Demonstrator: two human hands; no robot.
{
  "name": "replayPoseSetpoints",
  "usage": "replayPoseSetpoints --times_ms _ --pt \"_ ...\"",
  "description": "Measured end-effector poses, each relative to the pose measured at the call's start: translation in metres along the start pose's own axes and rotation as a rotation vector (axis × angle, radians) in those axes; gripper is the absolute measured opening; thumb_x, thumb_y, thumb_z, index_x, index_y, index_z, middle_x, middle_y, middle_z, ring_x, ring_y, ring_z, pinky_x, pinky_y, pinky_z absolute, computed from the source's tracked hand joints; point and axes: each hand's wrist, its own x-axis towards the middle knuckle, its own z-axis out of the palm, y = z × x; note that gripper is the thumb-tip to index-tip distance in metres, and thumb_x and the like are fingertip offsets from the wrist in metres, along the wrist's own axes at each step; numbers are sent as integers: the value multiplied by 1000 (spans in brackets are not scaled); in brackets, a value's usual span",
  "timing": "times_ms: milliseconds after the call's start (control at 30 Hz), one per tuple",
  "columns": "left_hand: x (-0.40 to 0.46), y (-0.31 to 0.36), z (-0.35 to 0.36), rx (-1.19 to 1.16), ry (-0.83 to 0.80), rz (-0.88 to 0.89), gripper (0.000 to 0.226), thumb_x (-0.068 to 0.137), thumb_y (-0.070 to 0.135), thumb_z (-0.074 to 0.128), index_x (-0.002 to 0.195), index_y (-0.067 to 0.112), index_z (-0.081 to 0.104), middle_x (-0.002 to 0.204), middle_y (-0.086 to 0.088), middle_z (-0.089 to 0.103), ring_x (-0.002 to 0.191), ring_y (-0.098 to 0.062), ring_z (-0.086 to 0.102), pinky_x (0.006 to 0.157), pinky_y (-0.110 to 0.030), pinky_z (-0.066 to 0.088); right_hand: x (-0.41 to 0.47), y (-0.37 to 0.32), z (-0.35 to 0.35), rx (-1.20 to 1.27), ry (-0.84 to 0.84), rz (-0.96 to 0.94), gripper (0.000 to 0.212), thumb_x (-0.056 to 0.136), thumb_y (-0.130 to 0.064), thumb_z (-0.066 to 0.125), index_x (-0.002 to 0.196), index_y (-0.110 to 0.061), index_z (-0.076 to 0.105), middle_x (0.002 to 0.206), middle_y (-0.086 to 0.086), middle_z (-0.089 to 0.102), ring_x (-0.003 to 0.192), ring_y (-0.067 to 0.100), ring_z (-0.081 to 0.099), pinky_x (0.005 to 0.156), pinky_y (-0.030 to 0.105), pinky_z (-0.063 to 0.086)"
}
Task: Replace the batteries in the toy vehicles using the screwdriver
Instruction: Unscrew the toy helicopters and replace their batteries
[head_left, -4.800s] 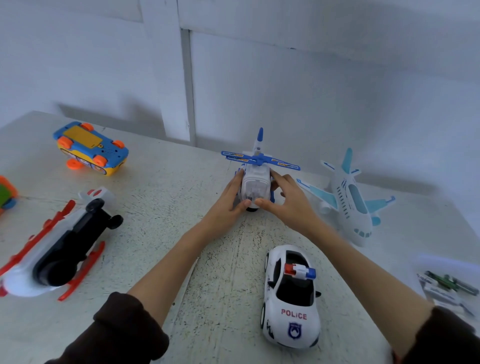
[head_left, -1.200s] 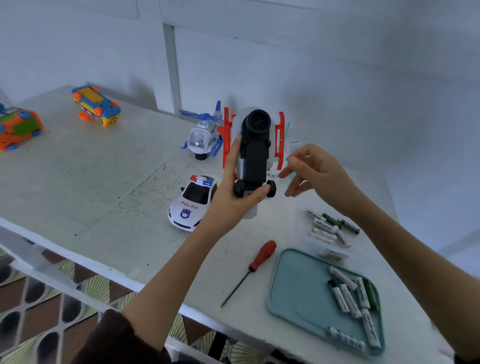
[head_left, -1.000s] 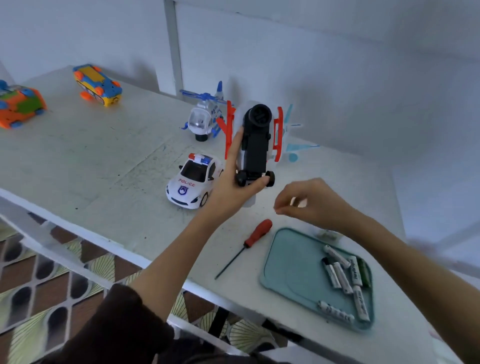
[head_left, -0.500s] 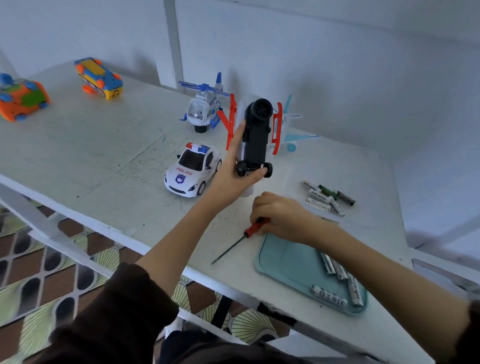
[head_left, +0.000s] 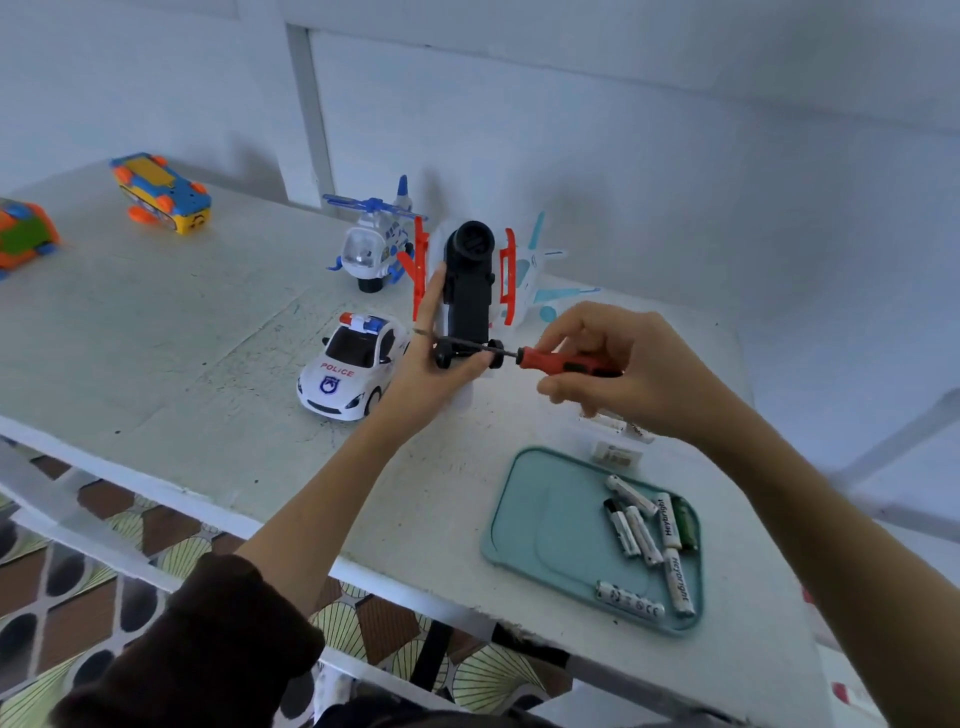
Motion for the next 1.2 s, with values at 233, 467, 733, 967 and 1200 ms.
replayPoseSetpoints --times_ms 233,467,733,967,1200 --pt "-3 2 1 -21 -30 -2 92 87 -4 62 150 32 4 116 46 45 102 8 60 81 -14 49 -4 0 0 -46 316 -71 11 71 -8 77 73 -10 67 62 -13 64 55 3 56 54 9 41" --pt "-3 2 -1 21 -37 13 92 87 -2 63 150 32 4 124 48 41 118 7 51 106 -42 42 5 3 4 -188 349 -91 17 70 -3 76 66 -13 63 55 -22 59 52 0 54 52 5 36" --pt "-4 2 0 42 -52 34 93 86 1 66 152 29 5 131 49 30 123 14 42 106 -34 42 9 5 8 -298 324 -97 10 73 -8 74 69 -8 65 59 -15 59 52 7 54 52 15 41" --pt "-5 5 2 34 -60 42 93 86 2 66 149 38 8 134 45 30 126 2 46 102 -30 45 11 -1 9 -505 319 -143 10 72 -23 66 66 -16 63 54 -14 56 47 0 49 51 17 38" --pt "-4 4 3 -16 -45 38 91 87 1 64 150 33 7 144 25 34 125 -4 50 100 -31 47 15 -18 5 -684 153 -154 8 78 -19 61 81 -20 53 78 -12 49 63 4 52 57 28 46"
